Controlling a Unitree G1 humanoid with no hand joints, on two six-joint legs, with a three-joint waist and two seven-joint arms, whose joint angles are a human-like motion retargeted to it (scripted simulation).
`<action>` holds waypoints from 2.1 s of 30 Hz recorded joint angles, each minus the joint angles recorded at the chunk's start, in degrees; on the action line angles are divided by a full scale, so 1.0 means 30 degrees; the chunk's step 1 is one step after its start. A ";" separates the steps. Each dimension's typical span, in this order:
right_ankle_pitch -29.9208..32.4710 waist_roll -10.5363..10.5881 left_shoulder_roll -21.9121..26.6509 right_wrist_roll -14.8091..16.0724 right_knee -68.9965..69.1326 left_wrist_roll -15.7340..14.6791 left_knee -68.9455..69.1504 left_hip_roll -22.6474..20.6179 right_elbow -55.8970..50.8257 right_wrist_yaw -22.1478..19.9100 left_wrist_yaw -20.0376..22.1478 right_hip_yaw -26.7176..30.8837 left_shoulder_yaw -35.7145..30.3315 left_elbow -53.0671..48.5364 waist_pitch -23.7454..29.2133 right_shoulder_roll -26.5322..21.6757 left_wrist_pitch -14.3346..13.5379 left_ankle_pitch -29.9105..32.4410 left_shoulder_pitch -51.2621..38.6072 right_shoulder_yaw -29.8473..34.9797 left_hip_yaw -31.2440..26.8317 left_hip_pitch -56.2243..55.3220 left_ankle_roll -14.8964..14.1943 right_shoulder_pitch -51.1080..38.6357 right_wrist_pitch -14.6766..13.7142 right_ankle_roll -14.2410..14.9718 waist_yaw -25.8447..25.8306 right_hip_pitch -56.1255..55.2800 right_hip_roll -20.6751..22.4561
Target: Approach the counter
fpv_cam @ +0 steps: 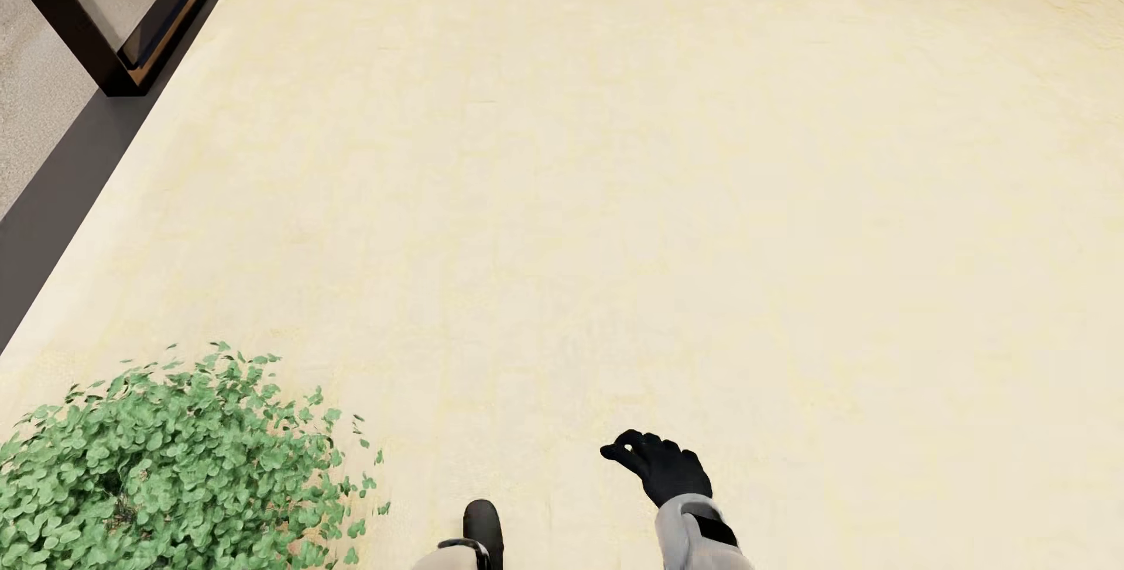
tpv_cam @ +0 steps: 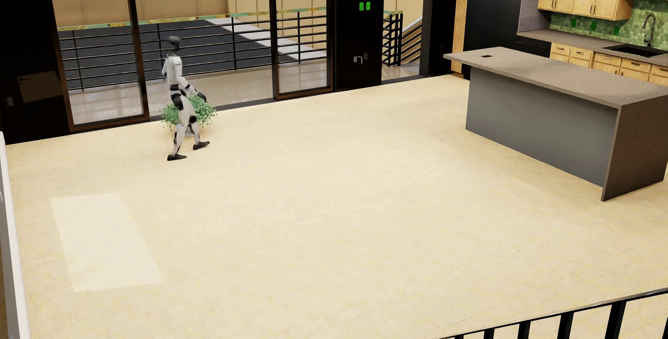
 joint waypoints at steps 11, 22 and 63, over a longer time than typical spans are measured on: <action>0.9216 -0.2104 -0.2041 -0.0194 1.1785 0.0960 0.1945 -0.3582 0.1589 0.1255 0.1001 0.0561 0.1504 0.3836 -0.0619 -0.0946 0.0313 0.0314 -0.0706 0.1997 0.0872 0.1971 0.2667 0.1940 0.2156 0.3818 0.0821 0.0164 -0.3945; 0.4477 -0.3315 -0.1365 0.2370 0.1593 0.1404 -0.1379 -0.6707 -0.1407 0.0433 0.1065 0.0674 -0.1174 0.3164 -0.0199 -0.2317 -0.1546 -0.4264 -0.5674 -0.1550 0.0345 1.1130 0.3442 0.7103 0.2874 0.1859 -0.1030 -1.0165 -0.4598; 0.3220 -0.3371 -0.1707 0.3061 1.0874 0.2469 0.0153 -0.6237 -0.2483 -0.0074 -0.0267 0.1342 -0.0126 0.4081 -0.0411 -0.2670 -0.1058 -0.3639 -0.4745 -0.2730 0.1312 0.9265 0.3402 0.5395 0.1739 0.3058 -0.0463 -0.9755 -0.4515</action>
